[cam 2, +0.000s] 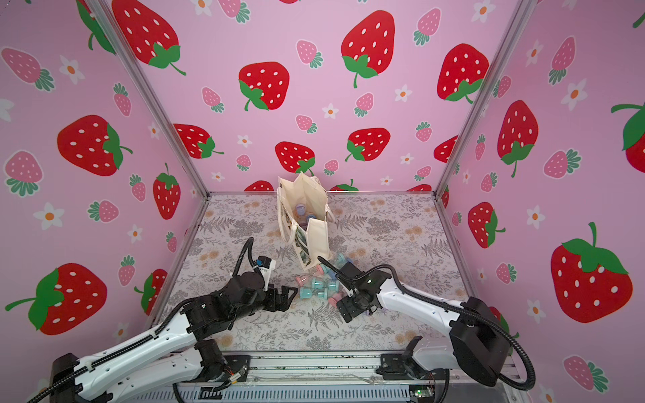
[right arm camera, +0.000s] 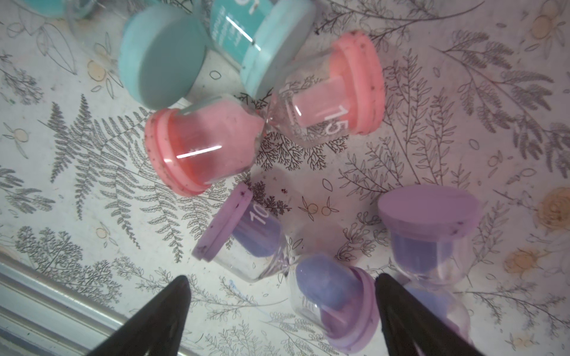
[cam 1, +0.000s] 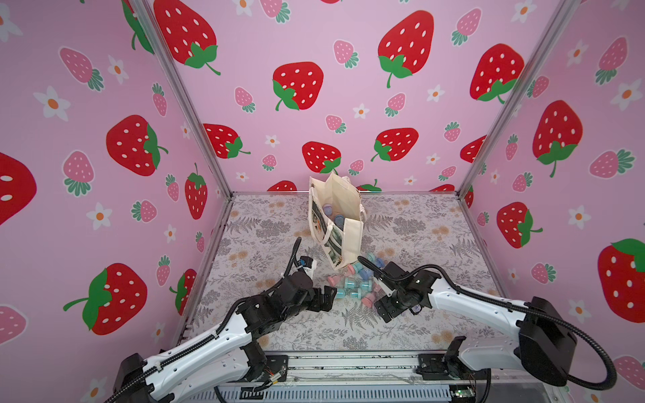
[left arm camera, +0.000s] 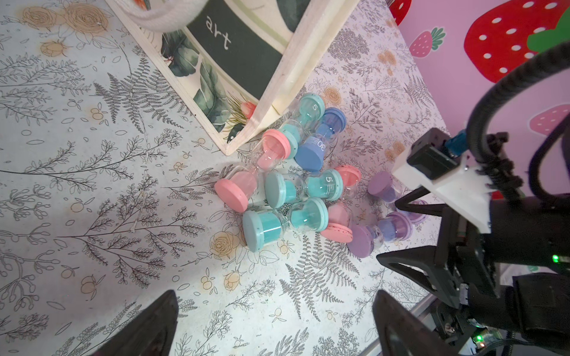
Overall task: Put the hourglass into the canvas bag
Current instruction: Pick up the hourglass from the center of the board.
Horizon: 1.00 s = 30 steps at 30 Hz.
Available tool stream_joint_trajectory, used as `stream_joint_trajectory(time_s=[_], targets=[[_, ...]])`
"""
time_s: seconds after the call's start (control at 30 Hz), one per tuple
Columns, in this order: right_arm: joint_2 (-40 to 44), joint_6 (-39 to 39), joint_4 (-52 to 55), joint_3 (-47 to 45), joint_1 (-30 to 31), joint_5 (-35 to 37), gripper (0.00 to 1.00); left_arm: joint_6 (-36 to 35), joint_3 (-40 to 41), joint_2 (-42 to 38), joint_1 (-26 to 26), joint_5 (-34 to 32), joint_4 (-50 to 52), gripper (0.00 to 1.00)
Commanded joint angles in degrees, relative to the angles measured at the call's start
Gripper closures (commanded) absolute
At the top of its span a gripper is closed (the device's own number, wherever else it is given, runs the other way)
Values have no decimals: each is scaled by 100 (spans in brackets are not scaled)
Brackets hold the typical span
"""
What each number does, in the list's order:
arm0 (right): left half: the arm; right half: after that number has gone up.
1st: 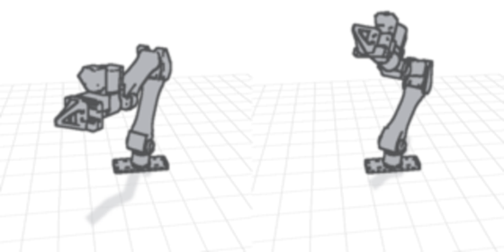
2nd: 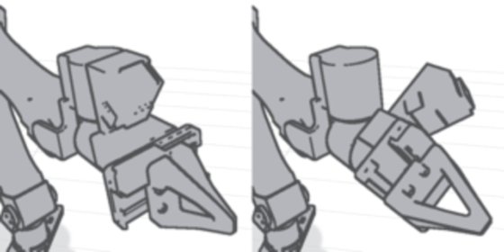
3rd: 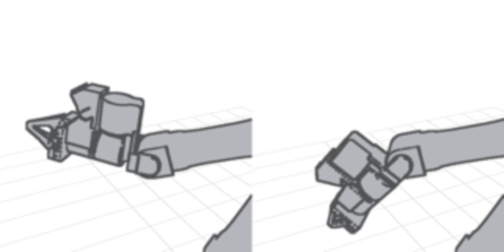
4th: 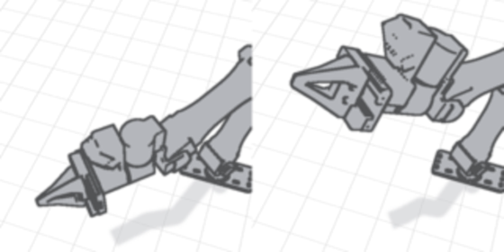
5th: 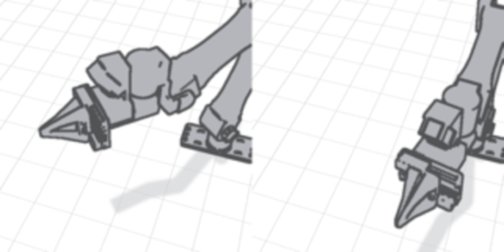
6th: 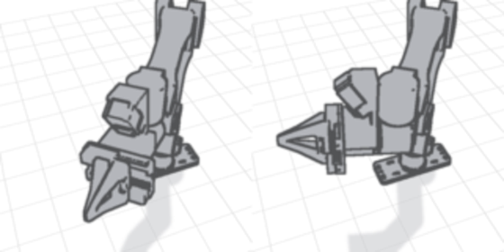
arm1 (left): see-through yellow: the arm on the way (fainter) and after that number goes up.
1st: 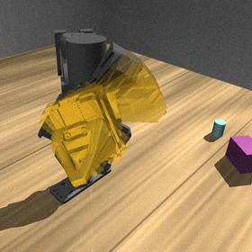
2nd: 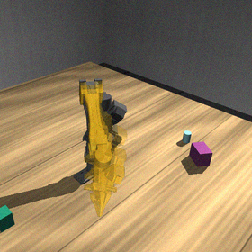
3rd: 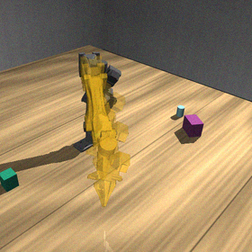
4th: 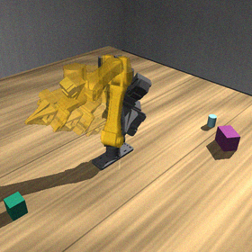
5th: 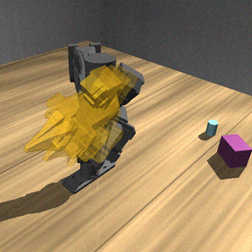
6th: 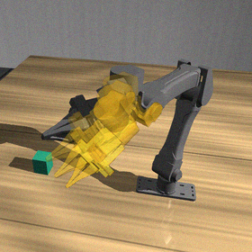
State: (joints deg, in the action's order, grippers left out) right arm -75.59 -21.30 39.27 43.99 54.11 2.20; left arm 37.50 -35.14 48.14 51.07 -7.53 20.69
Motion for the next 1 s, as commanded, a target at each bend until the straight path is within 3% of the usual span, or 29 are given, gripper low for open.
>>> stream_joint_trajectory(time_s=[0.0, 0.27, 0.57, 0.97], targets=[[-45, -131, -124, -181, 12, -154, 6, 29, 64, -7, 40, -152, -74, 1], [48, -557, -353, -503, 292, -530, 8, 37, 44, 49, 44, -161, -73, 1], [-13, -1025, -188, -666, 654, -217, 16, 18, 3, 159, 39, -170, -92, 1], [-689, -791, -897, -517, 794, -123, 17, 1, 24, 127, 48, -249, -92, 1]])
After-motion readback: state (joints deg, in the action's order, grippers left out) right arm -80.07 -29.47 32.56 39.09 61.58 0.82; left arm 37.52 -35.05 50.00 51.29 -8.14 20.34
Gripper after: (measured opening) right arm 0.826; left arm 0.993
